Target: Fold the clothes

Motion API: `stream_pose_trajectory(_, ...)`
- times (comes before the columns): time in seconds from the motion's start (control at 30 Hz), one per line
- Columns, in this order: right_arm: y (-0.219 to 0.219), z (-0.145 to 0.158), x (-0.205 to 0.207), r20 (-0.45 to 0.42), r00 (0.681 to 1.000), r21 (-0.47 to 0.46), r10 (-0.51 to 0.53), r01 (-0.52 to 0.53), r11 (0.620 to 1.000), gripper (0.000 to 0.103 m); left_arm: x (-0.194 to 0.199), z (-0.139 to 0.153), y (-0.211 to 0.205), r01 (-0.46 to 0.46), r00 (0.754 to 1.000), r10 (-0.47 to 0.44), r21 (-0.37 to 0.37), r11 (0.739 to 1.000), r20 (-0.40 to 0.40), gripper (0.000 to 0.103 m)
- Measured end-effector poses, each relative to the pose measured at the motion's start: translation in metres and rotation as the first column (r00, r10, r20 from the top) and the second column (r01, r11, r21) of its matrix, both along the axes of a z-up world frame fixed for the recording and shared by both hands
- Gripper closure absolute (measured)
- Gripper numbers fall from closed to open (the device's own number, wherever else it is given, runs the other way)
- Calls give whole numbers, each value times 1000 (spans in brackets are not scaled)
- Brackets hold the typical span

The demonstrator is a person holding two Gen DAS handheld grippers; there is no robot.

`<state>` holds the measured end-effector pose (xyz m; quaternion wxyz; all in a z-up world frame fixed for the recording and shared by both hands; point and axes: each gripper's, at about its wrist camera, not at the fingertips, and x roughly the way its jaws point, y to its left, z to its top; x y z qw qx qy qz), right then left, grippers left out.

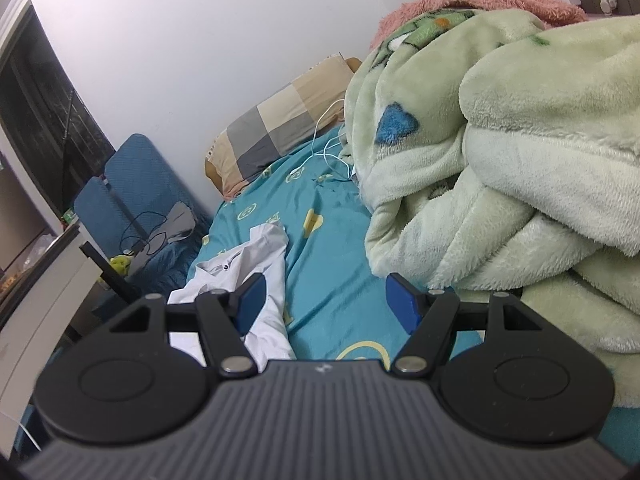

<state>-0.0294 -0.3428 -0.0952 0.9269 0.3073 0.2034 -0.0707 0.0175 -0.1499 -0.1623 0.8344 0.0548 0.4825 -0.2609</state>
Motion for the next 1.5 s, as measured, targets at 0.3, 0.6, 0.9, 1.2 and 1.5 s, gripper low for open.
stream_pose_trajectory(0.3, 5, -2, 9, -35, 998, -1, 46, -46, 999, 34, 23, 64, 113, -190, 976, 159, -229, 955, -148, 101)
stream_pose_trajectory(0.6, 48, -11, 35, -133, 943, -31, 304, -311, 950, 34, 37, 1, 171, -312, 919, 302, 0, 950, -255, 102)
stream_pose_trajectory(0.9, 128, -42, 72, -301, 695, 57, 653, -671, 740, 36, 41, 4, 191, -349, 914, 305, -133, 928, -269, 102)
stream_pose_trajectory(1.2, 143, -62, 85, -510, 578, 30, 638, -729, 684, 23, 40, 12, 202, -365, 917, 313, -208, 907, -246, 102)
stream_pose_trajectory(1.5, 188, -59, 72, -620, 296, 106, 727, -886, 451, 53, 36, 22, 203, -345, 931, 289, -282, 895, -222, 102)
